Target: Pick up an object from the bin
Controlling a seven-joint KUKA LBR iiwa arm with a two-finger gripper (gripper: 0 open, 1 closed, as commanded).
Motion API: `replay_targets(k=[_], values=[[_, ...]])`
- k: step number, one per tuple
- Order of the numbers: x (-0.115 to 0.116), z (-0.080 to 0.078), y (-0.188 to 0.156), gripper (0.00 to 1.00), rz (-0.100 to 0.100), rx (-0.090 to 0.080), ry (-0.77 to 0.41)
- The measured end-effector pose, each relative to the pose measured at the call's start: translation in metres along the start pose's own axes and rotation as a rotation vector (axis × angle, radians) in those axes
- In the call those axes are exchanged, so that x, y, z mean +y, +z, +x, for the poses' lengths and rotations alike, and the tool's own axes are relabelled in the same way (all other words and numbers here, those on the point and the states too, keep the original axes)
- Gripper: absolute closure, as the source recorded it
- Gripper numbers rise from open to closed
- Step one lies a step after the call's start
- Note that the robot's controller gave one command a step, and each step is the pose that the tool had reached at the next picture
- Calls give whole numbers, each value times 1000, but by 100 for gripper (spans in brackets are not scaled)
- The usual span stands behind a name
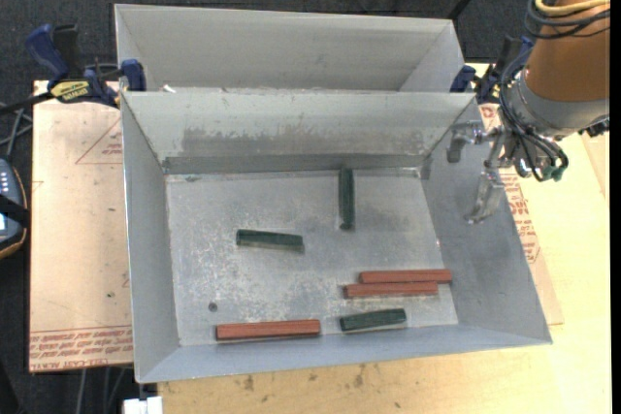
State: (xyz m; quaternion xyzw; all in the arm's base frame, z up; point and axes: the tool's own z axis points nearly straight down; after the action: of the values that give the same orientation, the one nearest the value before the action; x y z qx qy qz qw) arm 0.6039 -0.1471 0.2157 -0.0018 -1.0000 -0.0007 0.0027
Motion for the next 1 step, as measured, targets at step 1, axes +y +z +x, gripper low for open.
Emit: replay_targets(k=[1], values=[[1, -1, -5, 0, 1, -7, -3]])
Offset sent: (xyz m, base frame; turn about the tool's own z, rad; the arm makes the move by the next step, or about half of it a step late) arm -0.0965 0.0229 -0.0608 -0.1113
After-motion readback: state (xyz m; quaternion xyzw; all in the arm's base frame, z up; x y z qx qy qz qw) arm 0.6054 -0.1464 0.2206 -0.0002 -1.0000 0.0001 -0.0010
